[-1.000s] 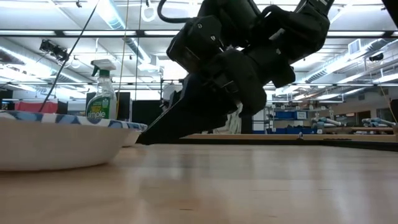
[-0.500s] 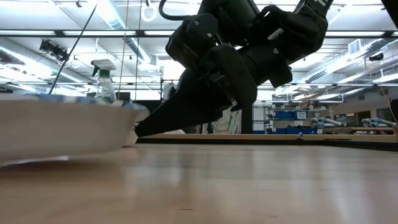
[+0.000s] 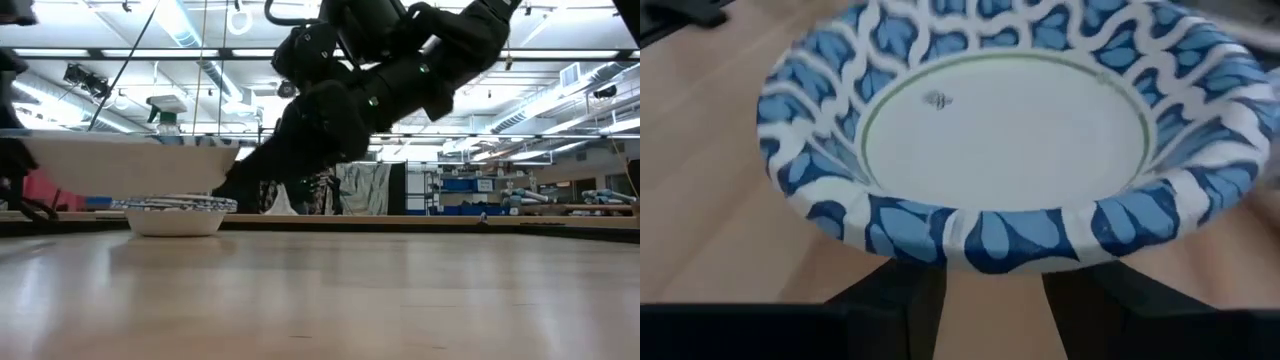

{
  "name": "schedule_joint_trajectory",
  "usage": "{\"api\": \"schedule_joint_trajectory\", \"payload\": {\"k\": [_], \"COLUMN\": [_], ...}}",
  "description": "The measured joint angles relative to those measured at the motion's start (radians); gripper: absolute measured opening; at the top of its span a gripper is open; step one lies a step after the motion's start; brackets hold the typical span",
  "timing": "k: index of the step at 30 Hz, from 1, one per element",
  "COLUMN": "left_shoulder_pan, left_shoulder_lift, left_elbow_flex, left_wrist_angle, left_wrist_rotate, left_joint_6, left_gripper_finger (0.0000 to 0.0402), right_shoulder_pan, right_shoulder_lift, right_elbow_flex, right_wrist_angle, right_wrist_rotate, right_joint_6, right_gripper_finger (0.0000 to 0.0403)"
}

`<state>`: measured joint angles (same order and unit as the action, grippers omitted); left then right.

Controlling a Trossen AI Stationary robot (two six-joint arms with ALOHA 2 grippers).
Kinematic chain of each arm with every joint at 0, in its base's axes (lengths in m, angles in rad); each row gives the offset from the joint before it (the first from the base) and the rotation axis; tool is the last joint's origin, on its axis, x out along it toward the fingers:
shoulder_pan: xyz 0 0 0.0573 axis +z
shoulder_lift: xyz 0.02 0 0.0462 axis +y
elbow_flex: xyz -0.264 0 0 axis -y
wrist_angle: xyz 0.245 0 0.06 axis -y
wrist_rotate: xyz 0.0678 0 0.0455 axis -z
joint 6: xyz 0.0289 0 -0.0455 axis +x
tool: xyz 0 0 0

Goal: Nest bowls inside each other
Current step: Stack the white bowl on top of the other white bowl

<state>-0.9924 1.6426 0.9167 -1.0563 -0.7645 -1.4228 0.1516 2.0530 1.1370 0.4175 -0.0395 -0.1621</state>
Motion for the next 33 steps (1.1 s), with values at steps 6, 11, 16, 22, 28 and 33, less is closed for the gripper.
{"api": "schedule_joint_trajectory", "payload": {"k": [6, 11, 16, 22, 28, 33], "left_shoulder_pan": [0.090, 0.197, 0.309, 0.410, 0.479, 0.529], "left_shoulder_lift": [0.000, 0.000, 0.000, 0.000, -0.001, -0.002], "left_elbow_flex": [0.008, 0.007, 0.007, 0.007, 0.009, 0.013], "left_wrist_angle": [-0.100, -0.152, -0.205, -0.291, -0.381, -0.416], "left_wrist_rotate": [0.005, 0.007, 0.000, -0.032, -0.047, -0.050], "left_joint_6": [-0.011, -0.028, -0.049, -0.129, -0.215, -0.269], "left_gripper_finger": [0.0159, 0.0159, 0.0159, 0.0159, 0.0159, 0.0159], "right_shoulder_pan": [-0.078, -0.152, -0.216, -0.312, -0.401, -0.443], "right_shoulder_lift": [-0.034, -0.034, -0.033, -0.028, -0.002, 0.028], "right_elbow_flex": [0.000, 0.000, 0.042, 0.107, 0.166, 0.240], "right_wrist_angle": [0.009, 0.036, 0.034, 0.043, 0.033, 0.039], "right_wrist_rotate": [-0.016, -0.055, -0.093, -0.153, -0.217, -0.230], "right_joint_6": [-0.087, -0.125, -0.149, -0.152, -0.099, -0.030], "right_gripper_finger": [0.0168, 0.0168, 0.0168, 0.0168, 0.0168, 0.0168]}}
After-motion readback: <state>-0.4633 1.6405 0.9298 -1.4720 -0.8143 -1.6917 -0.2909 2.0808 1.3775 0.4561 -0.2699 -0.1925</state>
